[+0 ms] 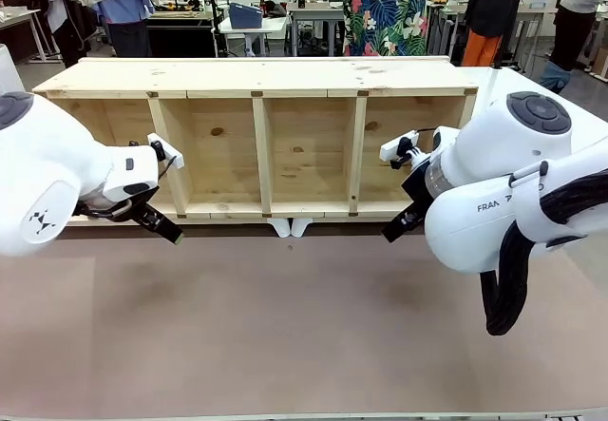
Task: Perform cable management.
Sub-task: When the cord part of the Power Cable appears at the lower middle area of the table and stops, grasp the cord part of the Power Cable.
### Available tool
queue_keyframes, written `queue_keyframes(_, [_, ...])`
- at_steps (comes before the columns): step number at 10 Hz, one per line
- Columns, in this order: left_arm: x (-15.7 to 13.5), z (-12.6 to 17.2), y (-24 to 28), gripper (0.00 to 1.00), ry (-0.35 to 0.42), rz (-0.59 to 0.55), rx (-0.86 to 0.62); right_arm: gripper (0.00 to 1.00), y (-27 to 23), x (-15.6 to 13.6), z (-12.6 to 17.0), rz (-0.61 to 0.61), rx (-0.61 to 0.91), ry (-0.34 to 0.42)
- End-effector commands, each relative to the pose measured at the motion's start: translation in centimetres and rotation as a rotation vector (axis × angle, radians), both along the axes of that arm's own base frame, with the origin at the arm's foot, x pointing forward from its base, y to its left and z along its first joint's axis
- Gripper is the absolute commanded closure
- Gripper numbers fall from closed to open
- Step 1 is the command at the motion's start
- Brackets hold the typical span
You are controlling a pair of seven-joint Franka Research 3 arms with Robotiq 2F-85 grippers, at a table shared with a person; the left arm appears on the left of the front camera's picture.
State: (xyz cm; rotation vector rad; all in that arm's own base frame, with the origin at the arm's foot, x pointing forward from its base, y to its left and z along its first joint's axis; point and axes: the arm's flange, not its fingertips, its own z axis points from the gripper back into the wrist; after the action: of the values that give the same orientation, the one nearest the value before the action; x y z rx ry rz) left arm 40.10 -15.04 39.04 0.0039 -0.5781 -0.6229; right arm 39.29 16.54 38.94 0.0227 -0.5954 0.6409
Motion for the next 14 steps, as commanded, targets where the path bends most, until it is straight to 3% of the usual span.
queue_keyframes(1, [-3.3, 1.3, 0.5, 0.0, -0.018, 0.002, 0.01, 0.0, -1.3, -3.1, 1.4, -0.037, 0.0, -0.005])
queue_keyframes(6, [-9.0, 4.9, 1.8, 0.0, -0.12, 0.037, -0.002, 0.0, -3.2, -9.0, 6.5, -0.082, -0.024, -0.098])
queue_keyframes(9, [-12.9, 6.9, 3.2, 0.0, -0.141, 0.043, 0.006, 0.0, -4.7, -12.6, 8.7, -0.134, -0.023, -0.128])
queue_keyframes(14, [-17.9, 8.1, 6.2, 0.0, -0.184, 0.132, -0.017, 0.0, -7.6, -17.6, 9.8, -0.253, 0.016, -0.14])
